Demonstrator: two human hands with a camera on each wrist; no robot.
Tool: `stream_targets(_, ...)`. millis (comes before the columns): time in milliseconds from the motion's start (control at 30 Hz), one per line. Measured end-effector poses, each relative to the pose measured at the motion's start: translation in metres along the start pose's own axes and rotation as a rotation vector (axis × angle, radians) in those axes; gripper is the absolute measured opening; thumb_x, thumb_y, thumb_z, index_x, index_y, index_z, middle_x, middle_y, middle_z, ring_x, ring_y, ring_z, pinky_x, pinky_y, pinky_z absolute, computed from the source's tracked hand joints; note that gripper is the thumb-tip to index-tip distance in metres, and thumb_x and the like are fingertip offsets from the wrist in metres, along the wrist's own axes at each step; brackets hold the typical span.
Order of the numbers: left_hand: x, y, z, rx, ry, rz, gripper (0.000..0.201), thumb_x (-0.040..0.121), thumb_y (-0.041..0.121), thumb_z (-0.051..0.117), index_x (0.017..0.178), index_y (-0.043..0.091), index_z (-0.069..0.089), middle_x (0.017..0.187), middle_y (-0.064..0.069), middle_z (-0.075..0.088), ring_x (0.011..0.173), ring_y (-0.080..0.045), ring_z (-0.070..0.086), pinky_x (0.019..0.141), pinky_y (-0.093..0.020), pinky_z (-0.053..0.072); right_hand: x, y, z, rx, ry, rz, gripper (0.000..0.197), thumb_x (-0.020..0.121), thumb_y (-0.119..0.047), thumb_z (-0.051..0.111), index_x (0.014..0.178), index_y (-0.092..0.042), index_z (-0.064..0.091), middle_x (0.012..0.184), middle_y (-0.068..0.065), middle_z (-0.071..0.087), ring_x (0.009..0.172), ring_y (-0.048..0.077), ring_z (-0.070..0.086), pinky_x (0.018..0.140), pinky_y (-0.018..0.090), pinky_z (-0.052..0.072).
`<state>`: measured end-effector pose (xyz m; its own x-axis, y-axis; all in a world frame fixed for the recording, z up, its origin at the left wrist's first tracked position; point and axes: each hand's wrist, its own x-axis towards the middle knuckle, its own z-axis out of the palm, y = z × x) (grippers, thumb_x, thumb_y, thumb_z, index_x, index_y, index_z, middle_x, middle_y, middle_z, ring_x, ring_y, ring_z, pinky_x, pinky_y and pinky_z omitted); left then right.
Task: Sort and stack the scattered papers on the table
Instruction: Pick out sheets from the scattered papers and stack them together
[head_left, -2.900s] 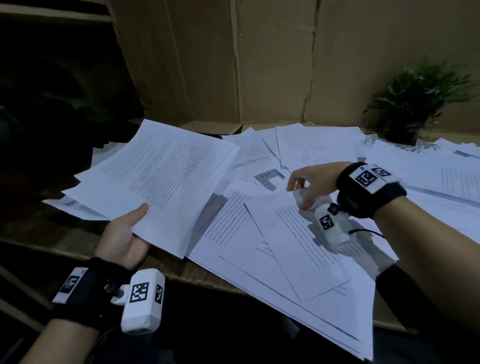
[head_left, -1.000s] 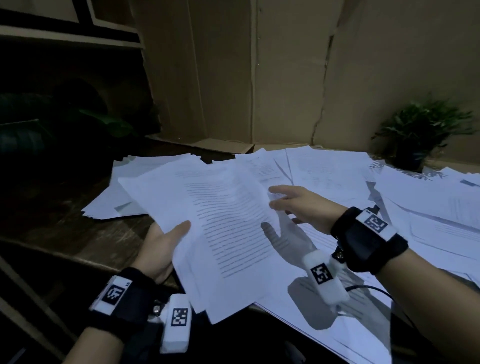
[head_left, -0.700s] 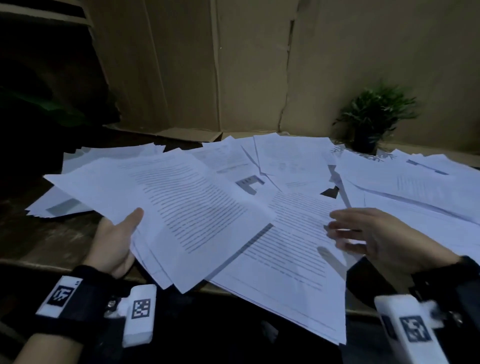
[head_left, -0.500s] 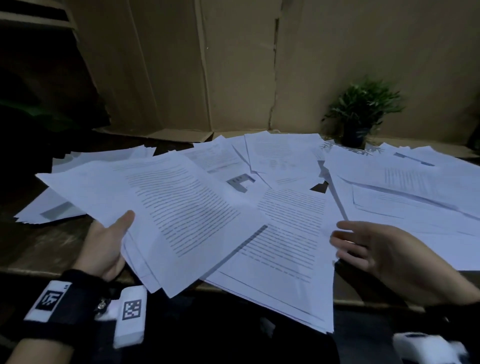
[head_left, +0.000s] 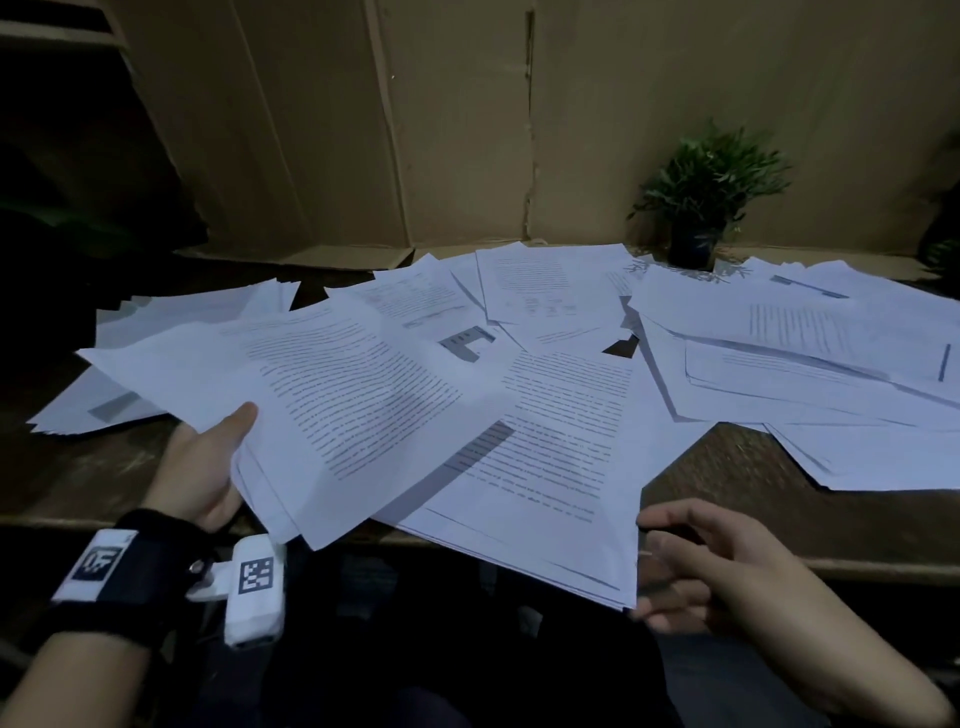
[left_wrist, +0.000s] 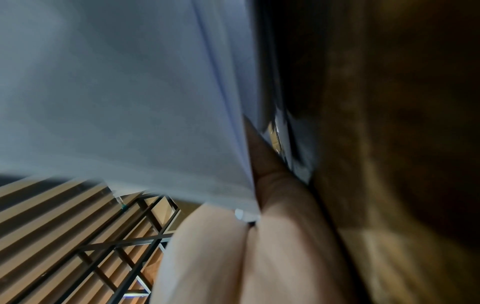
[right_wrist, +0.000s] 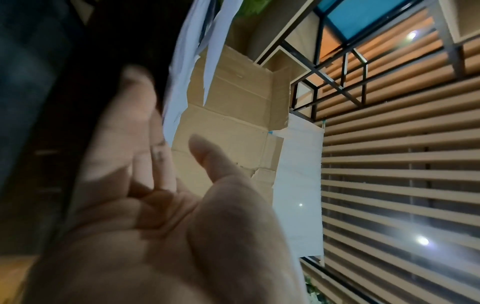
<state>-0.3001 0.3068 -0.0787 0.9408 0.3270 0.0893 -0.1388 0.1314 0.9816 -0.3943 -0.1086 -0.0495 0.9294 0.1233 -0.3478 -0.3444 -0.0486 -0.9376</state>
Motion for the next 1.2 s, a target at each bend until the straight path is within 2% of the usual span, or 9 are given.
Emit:
stream_targets(167, 0.0, 0.0, 0.002, -0.016, 0.044, -0.011, 0.034, 0.103, 0.009, 0.045, 0.135, 0.01, 0.054, 0.131, -0.004, 0.064, 0.119, -0.021, 0.061, 0.091, -0.035, 0.049, 0.014, -0.002, 0.011, 0.075, 0.096, -0.076, 0.019, 0.096, -0.006, 0.059, 0.115, -0.005, 0.061, 0.073, 0.018, 0.072, 0.056, 0.028, 0.066, 0.05, 0.032, 0.057)
stream_targets(367, 0.001, -0.001, 0.0, -0.001, 0.05, -0.009, 0.035, 0.103, 0.009, 0.045, 0.137, 0.009, 0.053, 0.132, -0.005, 0.063, 0.121, -0.022, 0.06, 0.091, -0.035, 0.049, 0.025, -0.001, 0.018, 0.118, 0.132, -0.105, 0.048, 0.094, -0.006, 0.063, 0.138, -0.011, 0.045, 0.07, 0.01, 0.073, 0.052, 0.019, 0.066, 0.047, 0.03, 0.055)
stream_targets(467, 0.0, -0.001, 0.001, 0.004, 0.043, -0.003, 0.036, 0.103, 0.008, 0.044, 0.137, 0.009, 0.053, 0.131, -0.004, 0.063, 0.119, -0.021, 0.061, 0.088, -0.032, 0.055, 0.025, -0.005, 0.025, -0.018, 0.068, -0.18, 0.029, 0.095, -0.002, 0.061, 0.124, -0.004, 0.057, 0.061, 0.005, 0.068, 0.047, 0.014, 0.061, 0.043, 0.026, 0.049)
stream_targets(567, 0.0, 0.0, 0.003, -0.005, 0.039, 0.006, 0.036, 0.103, 0.006, 0.044, 0.137, 0.009, 0.052, 0.131, -0.005, 0.063, 0.117, -0.02, 0.062, 0.083, -0.026, 0.058, 0.027, -0.006, 0.029, -0.178, 0.068, -0.285, 0.023, 0.097, -0.006, 0.06, 0.119, -0.013, 0.061, 0.061, 0.009, 0.065, 0.045, 0.022, 0.056, 0.045, 0.029, 0.049)
stream_targets(800, 0.002, -0.003, 0.001, 0.003, 0.036, 0.004, 0.035, 0.102, 0.009, 0.047, 0.136, 0.009, 0.054, 0.131, -0.006, 0.063, 0.12, -0.024, 0.061, 0.089, -0.034, 0.056, 0.033, -0.003, 0.03, -0.298, 0.078, -0.359, 0.029, 0.1, -0.008, 0.054, 0.121, -0.028, 0.057, 0.072, 0.017, 0.068, 0.049, 0.029, 0.06, 0.048, 0.033, 0.053)
stream_targets(933, 0.003, -0.004, -0.001, -0.002, 0.029, -0.005, 0.035, 0.102, 0.01, 0.047, 0.136, 0.01, 0.054, 0.13, -0.004, 0.064, 0.119, -0.023, 0.061, 0.088, -0.033, 0.056, 0.033, -0.003, 0.027, -0.359, 0.082, -0.4, 0.038, 0.1, -0.002, 0.049, 0.12, -0.033, 0.057, 0.066, 0.005, 0.068, 0.049, 0.027, 0.059, 0.047, 0.034, 0.053)
stream_targets(1067, 0.003, -0.001, 0.001, -0.004, -0.007, -0.012, 0.035, 0.102, 0.009, 0.046, 0.136, 0.011, 0.054, 0.13, -0.004, 0.065, 0.12, -0.025, 0.061, 0.095, -0.04, 0.048, 0.037, -0.01, 0.014, -0.398, 0.134, -0.372, 0.041, 0.097, 0.001, 0.05, 0.097, -0.039, 0.059, 0.053, 0.0, 0.047, 0.044, 0.015, 0.047, 0.048, 0.025, 0.043)
stream_targets(1133, 0.002, -0.001, 0.001, -0.006, -0.028, -0.009, 0.037, 0.102, 0.01, 0.045, 0.138, 0.012, 0.053, 0.131, -0.003, 0.064, 0.12, -0.024, 0.06, 0.098, -0.041, 0.046, 0.044, -0.011, 0.01, -0.429, 0.154, -0.384, 0.038, 0.096, -0.01, 0.057, 0.091, -0.046, 0.05, 0.055, -0.011, 0.053, 0.049, 0.007, 0.051, 0.053, 0.02, 0.041)
stream_targets(1200, 0.002, -0.001, 0.0, -0.008, -0.044, -0.004, 0.037, 0.102, 0.01, 0.045, 0.139, 0.014, 0.052, 0.132, -0.003, 0.063, 0.122, -0.023, 0.06, 0.101, -0.043, 0.045, 0.047, -0.015, 0.013, -0.472, 0.15, -0.366, 0.032, 0.091, -0.024, 0.069, 0.1, -0.046, 0.049, 0.077, -0.025, 0.069, 0.07, -0.005, 0.065, 0.064, 0.018, 0.048)
